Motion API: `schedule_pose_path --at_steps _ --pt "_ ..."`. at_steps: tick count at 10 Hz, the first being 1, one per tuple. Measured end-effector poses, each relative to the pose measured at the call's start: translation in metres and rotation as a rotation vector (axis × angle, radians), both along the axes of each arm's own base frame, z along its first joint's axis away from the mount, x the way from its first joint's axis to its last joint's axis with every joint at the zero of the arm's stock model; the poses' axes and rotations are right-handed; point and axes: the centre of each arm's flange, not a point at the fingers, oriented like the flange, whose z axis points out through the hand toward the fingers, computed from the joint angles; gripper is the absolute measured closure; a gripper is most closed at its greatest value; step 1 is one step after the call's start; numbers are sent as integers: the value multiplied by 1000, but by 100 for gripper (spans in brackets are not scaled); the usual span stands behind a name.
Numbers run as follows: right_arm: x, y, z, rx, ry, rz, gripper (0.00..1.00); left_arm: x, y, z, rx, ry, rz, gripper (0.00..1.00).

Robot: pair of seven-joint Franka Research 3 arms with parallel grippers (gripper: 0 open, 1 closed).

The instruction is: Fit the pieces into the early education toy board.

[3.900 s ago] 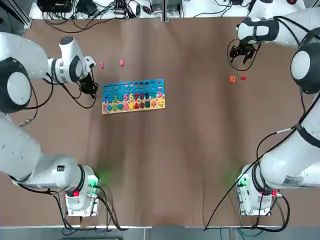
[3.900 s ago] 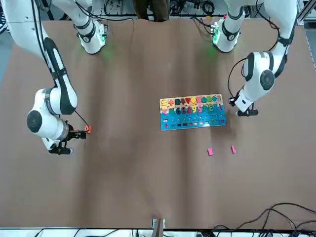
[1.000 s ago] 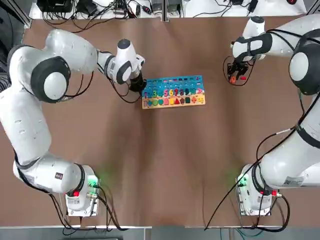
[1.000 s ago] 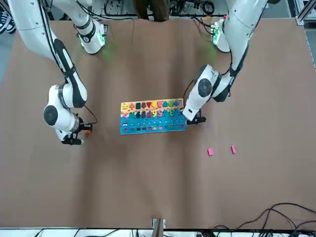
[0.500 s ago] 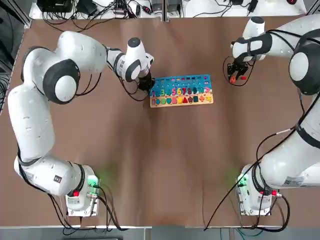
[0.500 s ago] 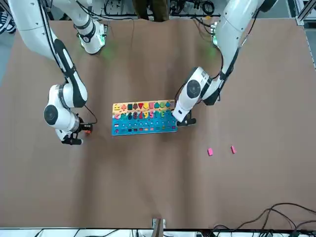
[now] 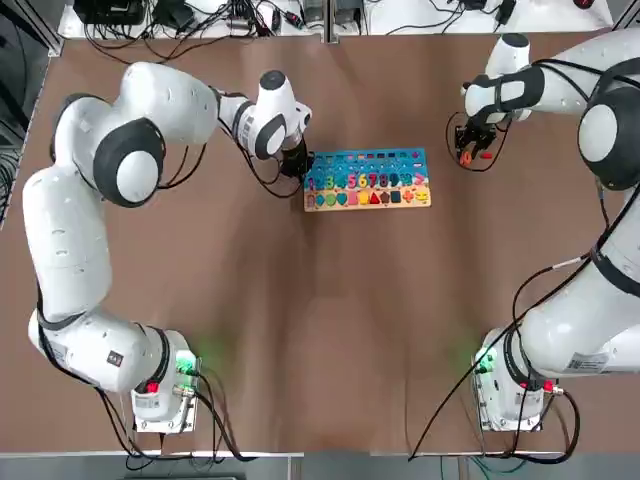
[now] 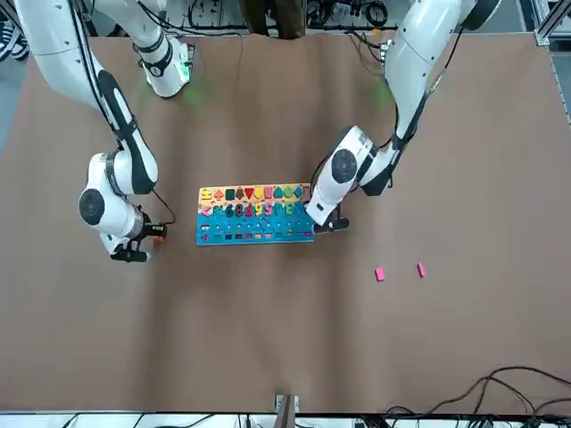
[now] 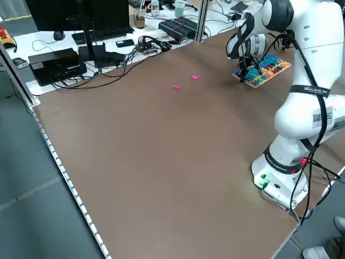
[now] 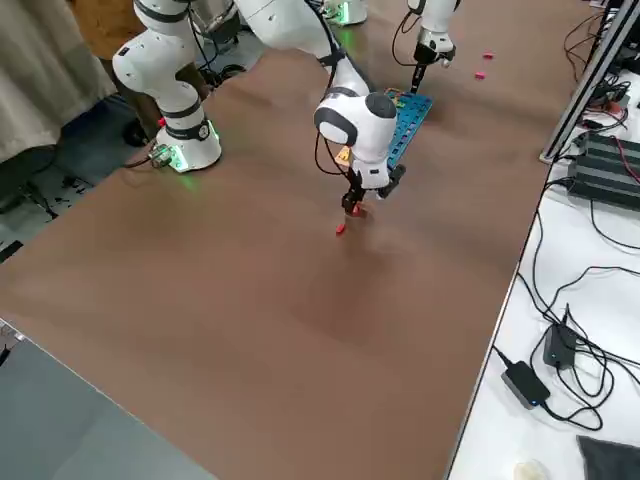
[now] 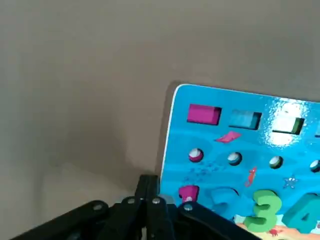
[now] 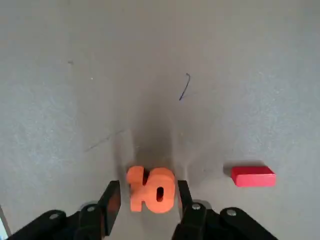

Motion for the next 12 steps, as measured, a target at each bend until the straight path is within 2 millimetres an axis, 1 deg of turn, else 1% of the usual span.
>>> schedule_pose_path --at_steps 2,3,4,5,6,8,9,10,11,12 --pt "0 0 0 0 -2 0 46 5 3 4 19 18 -1 97" --pt "0 0 0 0 -2 0 46 10 8 9 38 26 -3 97" --pt "0 0 -1 0 -2 0 46 17 17 17 55 32 -4 97" --pt "-1 0 -1 0 -1 -1 47 27 28 31 63 26 -6 96" --pt "-1 0 -1 0 0 -1 47 42 45 49 62 8 -5 96" --pt "-2 0 -2 0 1 -1 48 79 84 89 64 -19 3 93" --pt "-2 0 -2 0 2 -1 48 100 103 109 66 -24 9 81" --pt "-2 0 -2 0 2 -1 48 119 123 125 65 -35 20 65" --pt "-2 0 -2 0 2 -1 48 134 143 135 63 -51 25 52" --pt "-2 -1 -2 -1 3 -1 48 146 162 138 68 -65 19 38"
